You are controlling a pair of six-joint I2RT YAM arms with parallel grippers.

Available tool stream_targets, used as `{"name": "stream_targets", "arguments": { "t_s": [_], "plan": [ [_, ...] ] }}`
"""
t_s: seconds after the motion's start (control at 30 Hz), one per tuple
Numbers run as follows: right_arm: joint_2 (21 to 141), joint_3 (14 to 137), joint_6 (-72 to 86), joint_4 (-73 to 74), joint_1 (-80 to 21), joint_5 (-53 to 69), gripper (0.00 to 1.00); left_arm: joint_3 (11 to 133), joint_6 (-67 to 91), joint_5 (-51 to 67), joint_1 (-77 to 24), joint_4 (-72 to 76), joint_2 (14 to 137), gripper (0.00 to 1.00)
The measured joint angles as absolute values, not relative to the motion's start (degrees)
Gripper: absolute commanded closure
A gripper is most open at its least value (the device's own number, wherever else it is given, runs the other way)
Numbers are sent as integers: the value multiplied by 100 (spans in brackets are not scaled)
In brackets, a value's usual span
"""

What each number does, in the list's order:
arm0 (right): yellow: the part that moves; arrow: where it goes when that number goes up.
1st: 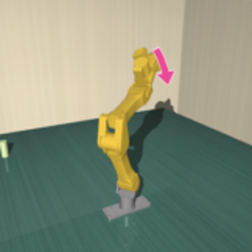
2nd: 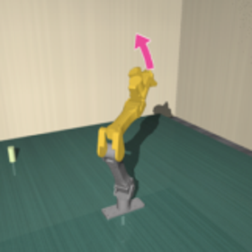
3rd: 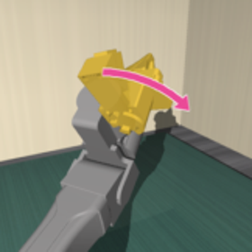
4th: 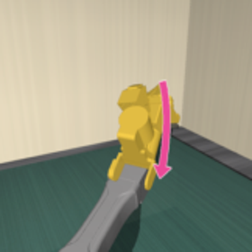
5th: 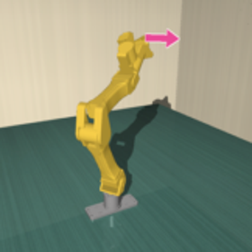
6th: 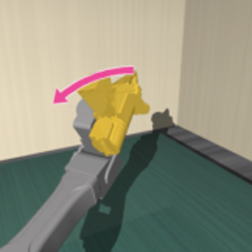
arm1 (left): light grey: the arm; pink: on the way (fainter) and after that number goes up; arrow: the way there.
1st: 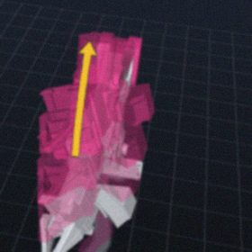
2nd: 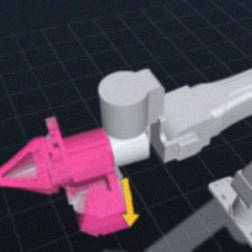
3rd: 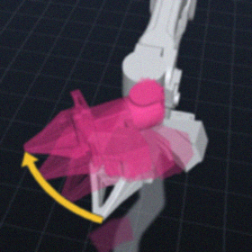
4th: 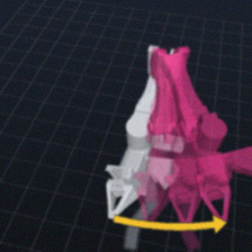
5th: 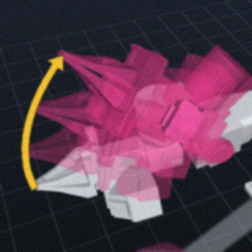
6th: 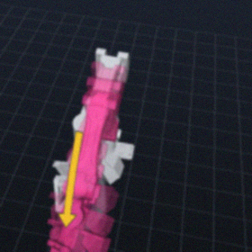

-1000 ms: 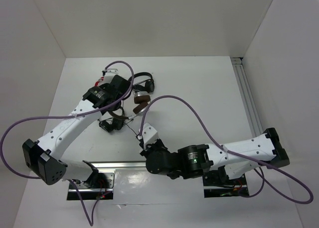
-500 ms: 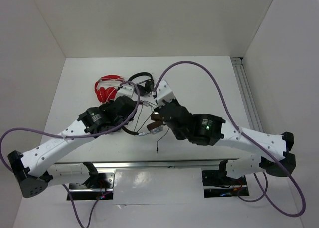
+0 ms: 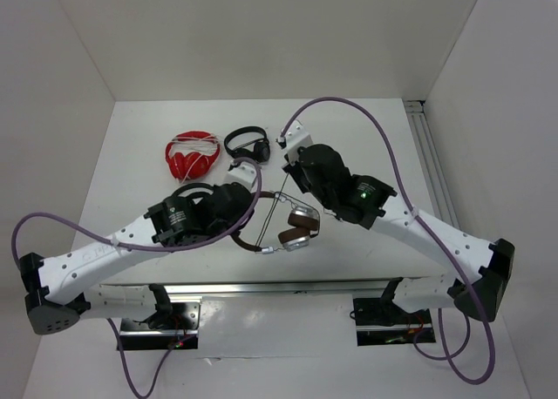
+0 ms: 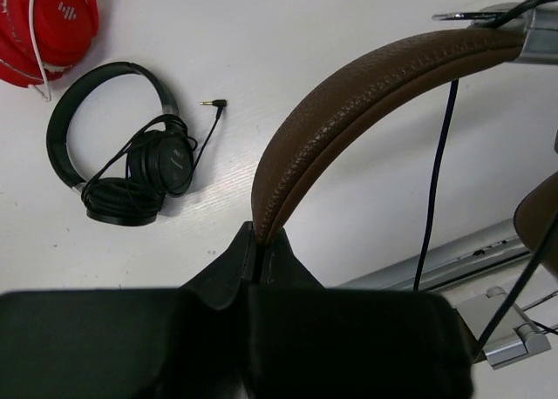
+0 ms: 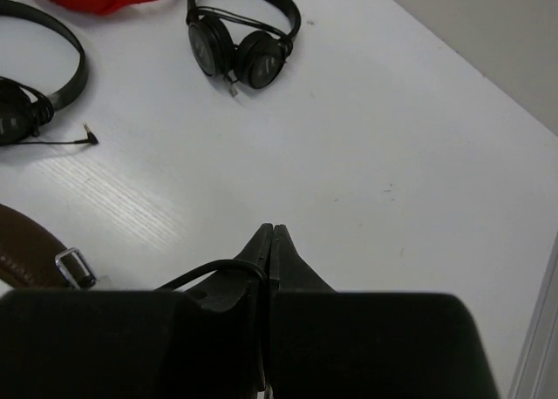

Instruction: Wrap the headphones

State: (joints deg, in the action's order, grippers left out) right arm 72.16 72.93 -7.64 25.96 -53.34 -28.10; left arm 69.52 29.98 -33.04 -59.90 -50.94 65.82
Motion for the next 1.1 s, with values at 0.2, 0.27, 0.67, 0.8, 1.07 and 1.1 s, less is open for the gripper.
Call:
{"name": "stream_targets", "arguments": {
  "t_s": [0.2,0.27,0.67,0.8,1.07,1.1],
  "plan": [
    [7214,6864,-707,2204,-4904,-2093,97,7312,2971,-3229,-6027,-5297,6637,100],
    [7214,6687,-685,1964,-4711,-1754,94,7496,2943,-3208,-6027,-5380,6608,100],
    [7238,5894,-318,226,-4154,821,76,8189,2674,-2709,-6104,-5769,6187,100],
    [7577,5135,148,-823,-4086,1459,76,8396,2757,-2777,-6143,-5898,6139,100],
    [9124,4045,1251,-2947,-3841,2344,70,8960,3435,-3374,-6156,-6263,6191,100],
    [9406,4014,1347,-3199,-3839,2397,70,8993,3522,-3433,-6156,-6298,6195,100]
  ]
}}
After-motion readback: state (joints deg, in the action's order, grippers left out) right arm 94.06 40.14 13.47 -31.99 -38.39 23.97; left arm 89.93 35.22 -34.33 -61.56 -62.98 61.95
